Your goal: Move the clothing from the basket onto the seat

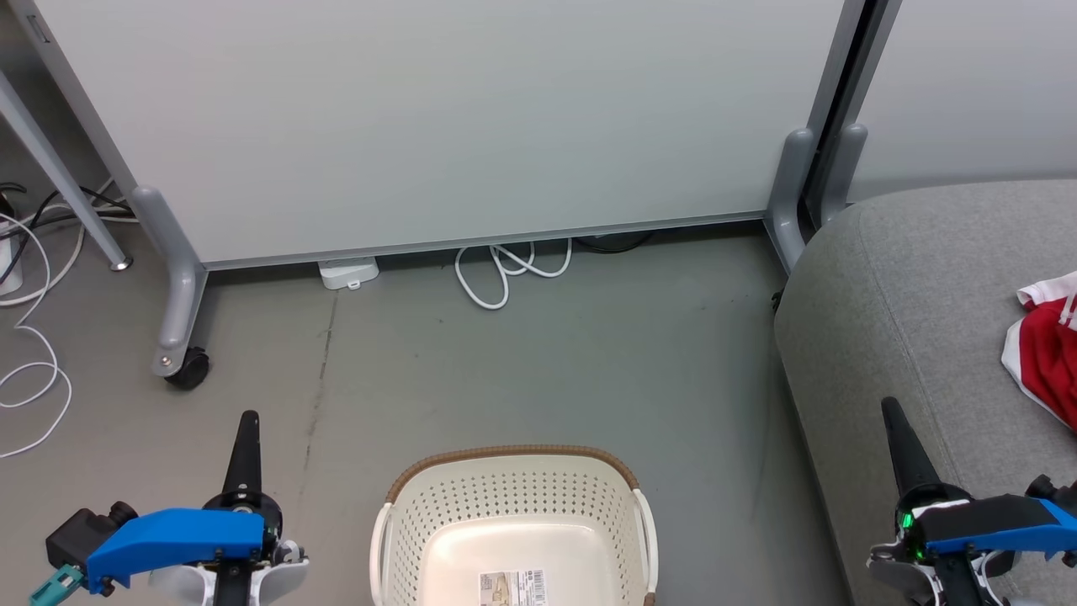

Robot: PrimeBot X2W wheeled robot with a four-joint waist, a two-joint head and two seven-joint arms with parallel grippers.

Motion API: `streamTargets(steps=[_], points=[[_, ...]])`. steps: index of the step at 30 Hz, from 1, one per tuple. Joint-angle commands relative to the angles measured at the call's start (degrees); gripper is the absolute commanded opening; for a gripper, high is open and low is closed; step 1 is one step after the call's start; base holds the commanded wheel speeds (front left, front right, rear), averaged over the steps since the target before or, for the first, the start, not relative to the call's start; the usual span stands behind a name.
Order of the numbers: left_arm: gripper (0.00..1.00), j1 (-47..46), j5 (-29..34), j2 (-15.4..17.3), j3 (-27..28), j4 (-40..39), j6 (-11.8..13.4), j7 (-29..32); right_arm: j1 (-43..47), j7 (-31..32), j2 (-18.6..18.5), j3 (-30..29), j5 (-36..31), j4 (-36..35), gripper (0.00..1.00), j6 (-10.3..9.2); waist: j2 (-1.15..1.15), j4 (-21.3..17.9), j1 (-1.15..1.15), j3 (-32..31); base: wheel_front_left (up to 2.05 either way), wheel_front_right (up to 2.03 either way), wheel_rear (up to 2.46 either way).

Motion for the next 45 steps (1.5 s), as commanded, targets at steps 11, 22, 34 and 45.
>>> streamTargets(steps=[11, 22, 34, 45], points=[[0.00, -1.3, -5.9, 0.0, 1.2, -1.6, 0.3, 1.7, -1.3, 1.3, -0.2, -0.3, 6.4, -0.7, 0.00, 0.02, 0.00, -0.2, 0.00, -0.2, 0.00, 0.00, 0.00], [0.00, -1.3, -10.6, 0.0, 2.0, -2.5, 0.4, 3.0, -1.5, 2.4, -0.2, -0.5, 11.5, -0.8, 0.00, 0.02, 0.00, -0.4, 0.00, -0.5, 0.00, 0.00, 0.00], [0.00, -1.4, -15.0, -0.1, 2.6, -3.2, 0.5, 4.2, -1.4, 3.3, -0.2, -0.6, 16.2, -0.8, 0.00, 0.02, 0.00, -0.7, 0.00, -0.7, 0.00, 0.00, 0.00], [0.00, -1.5, -19.1, -0.1, 3.2, -4.0, 0.6, 5.3, -1.6, 4.1, -0.2, -0.8, 20.5, -0.9, 0.00, 0.02, 0.00, -0.9, 0.00, -0.9, 0.00, 0.00, 0.00]])
